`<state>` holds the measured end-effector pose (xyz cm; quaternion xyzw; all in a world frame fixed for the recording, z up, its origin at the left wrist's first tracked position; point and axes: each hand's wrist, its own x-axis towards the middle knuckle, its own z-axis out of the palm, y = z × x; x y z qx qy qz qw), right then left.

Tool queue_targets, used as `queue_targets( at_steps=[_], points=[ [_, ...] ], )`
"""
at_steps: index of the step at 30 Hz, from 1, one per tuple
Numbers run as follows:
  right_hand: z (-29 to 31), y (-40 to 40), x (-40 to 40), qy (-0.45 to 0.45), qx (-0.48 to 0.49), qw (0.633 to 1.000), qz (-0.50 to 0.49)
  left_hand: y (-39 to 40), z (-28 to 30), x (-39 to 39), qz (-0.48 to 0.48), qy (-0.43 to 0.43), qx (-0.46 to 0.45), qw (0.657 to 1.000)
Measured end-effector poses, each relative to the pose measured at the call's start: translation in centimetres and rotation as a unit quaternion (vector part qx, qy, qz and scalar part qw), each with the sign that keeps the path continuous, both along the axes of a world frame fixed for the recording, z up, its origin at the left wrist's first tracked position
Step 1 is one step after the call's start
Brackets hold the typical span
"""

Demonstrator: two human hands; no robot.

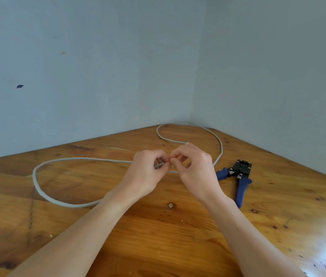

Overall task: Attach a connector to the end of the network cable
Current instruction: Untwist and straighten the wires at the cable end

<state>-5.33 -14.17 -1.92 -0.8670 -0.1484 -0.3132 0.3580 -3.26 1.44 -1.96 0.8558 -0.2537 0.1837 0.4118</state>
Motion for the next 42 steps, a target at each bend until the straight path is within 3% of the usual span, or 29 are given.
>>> queue_targets(
  at_steps=[12,23,27,35,42],
  points=[
    [0.08,-0.49,0.18,0.074,0.010,0.997,-0.017,0.09,-0.10,0.20,0.004,0.001,-0.002,1.000],
    [0.35,0.06,-0.26,0.039,-0.140,0.989,-0.031,0.09,-0.35,0.33,-0.006,-0.004,-0.015,1.000],
    [0.49,0.08,-0.27,0.038,-0.152,0.987,-0.048,0.07,-0.34,0.22,-0.001,-0.012,-0.005,1.000],
    [0.80,0.04,-0.43,0.125,0.110,0.986,0.022,0.33,0.31,-0.11,-0.039,0.034,-0.099,0.994],
    [0.83,-0.16,-0.32,0.201,0.285,0.927,0.139,0.24,0.42,-0.10,-0.067,0.140,-0.186,0.970]
  ],
)
